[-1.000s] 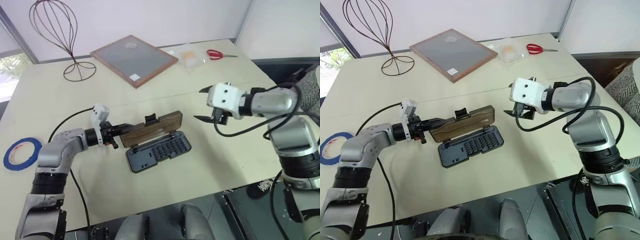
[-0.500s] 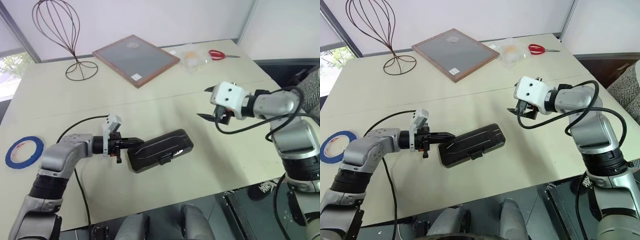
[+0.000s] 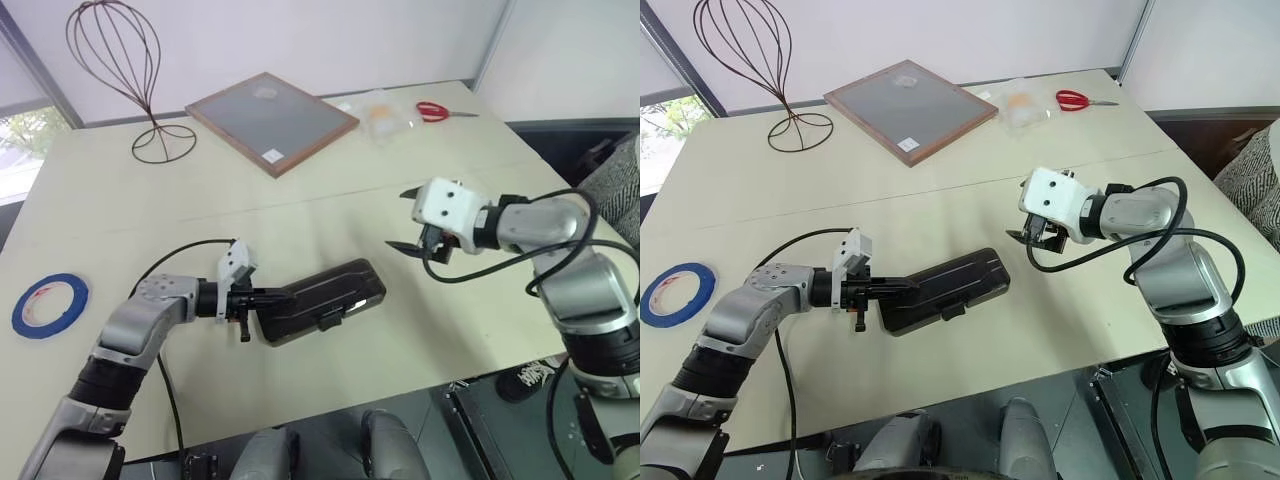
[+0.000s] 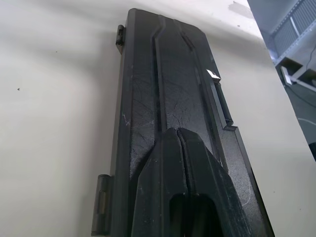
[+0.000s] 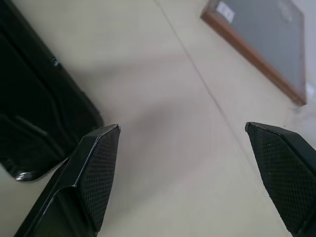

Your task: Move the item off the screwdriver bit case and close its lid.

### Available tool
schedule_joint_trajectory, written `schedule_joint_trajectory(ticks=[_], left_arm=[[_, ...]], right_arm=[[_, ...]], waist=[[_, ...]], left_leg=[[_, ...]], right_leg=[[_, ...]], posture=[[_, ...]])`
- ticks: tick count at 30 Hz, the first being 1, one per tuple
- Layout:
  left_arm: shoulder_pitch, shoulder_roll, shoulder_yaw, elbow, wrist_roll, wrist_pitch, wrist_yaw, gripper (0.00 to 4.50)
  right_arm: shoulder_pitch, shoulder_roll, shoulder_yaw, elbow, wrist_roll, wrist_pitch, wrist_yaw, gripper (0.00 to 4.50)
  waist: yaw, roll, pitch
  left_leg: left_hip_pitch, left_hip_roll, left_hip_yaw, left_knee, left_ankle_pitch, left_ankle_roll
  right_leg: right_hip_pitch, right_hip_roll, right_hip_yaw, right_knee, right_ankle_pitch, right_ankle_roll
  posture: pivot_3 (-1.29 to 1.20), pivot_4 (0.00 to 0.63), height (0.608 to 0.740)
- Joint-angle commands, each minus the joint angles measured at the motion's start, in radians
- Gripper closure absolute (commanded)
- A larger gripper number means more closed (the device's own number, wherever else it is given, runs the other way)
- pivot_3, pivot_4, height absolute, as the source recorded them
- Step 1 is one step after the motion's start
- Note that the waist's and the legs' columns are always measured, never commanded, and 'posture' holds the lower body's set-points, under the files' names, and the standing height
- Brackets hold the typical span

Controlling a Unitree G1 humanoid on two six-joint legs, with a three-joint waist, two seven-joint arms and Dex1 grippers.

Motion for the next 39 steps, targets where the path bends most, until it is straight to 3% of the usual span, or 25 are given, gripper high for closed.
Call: schedule_joint_trajectory(ticks=[1,5,8,9,16,24,32,39], left_arm=[[0.009,-0.003,0.008,0.029,-0.010,0.068,0.018,4.50],[-0.015,-0.013,0.035,0.019,-0.046,0.100,0.021,4.50],[-0.041,-0.021,0.057,0.000,-0.079,0.146,0.032,4.50],[-0.053,-0.024,0.066,-0.006,-0.093,0.168,0.038,4.50],[-0.169,-0.042,0.092,0.039,-0.118,0.219,0.052,4.50],[-0.331,-0.090,0.016,0.253,-0.007,0.132,0.042,4.50],[-0.341,-0.163,-0.043,0.359,0.089,0.026,0.032,4.50],[-0.299,-0.206,-0.083,0.343,0.132,-0.004,0.015,4.50]], right_arm=[[-0.001,0.018,-0.022,-0.060,0.080,0.051,0.010,0.80],[0.030,0.033,-0.043,-0.110,0.196,0.103,0.041,2.56],[0.060,0.031,-0.040,-0.161,0.276,0.139,0.064,4.19],[0.071,0.029,-0.035,-0.177,0.299,0.146,0.071,4.44],[0.148,0.022,0.090,-0.230,0.323,0.098,0.098,4.44],[0.151,0.109,0.248,-0.100,0.251,0.011,0.058,4.44],[0.152,0.141,0.291,-0.012,0.192,-0.043,0.019,4.44],[0.166,0.142,0.304,0.013,0.157,-0.059,-0.008,4.44]], waist=[[0.000,0.000,0.000],[0.002,0.000,0.000],[0.001,0.000,0.000],[0.002,-0.001,0.000],[0.001,-0.002,0.001],[0.000,-0.004,0.002],[0.000,-0.005,0.003],[0.001,-0.005,0.003]], left_leg=[[0.000,0.000,0.000,0.000,0.000,0.000],[-0.001,0.000,-0.001,0.000,0.000,0.000],[-0.001,0.000,-0.001,0.000,0.000,0.000],[-0.001,0.000,-0.001,0.000,0.000,0.000],[-0.002,0.000,-0.001,0.001,0.000,0.000],[-0.002,-0.001,0.000,0.001,0.000,0.000],[-0.003,-0.001,-0.001,0.001,0.000,0.000],[-0.003,-0.001,-0.001,0.001,0.000,0.000]], right_leg=[[0.000,0.000,0.000,0.000,0.000,0.000],[0.000,0.000,0.000,0.000,0.000,0.000],[0.000,0.000,0.000,0.000,0.000,0.000],[0.000,0.000,0.000,0.000,0.000,0.000],[-0.001,0.000,-0.001,0.000,0.000,0.000],[-0.001,0.000,-0.001,0.000,0.000,0.000],[-0.003,0.000,-0.001,0.000,0.000,0.000],[-0.002,0.000,-0.001,0.000,0.000,0.000]], posture=[[0.00,0.150,0.740],[0.00,0.150,0.740],[0.00,0.150,0.740],[0.00,0.150,0.740],[0.00,0.150,0.740],[0.00,0.150,0.740],[0.00,0.150,0.740],[0.00,0.150,0.740]])
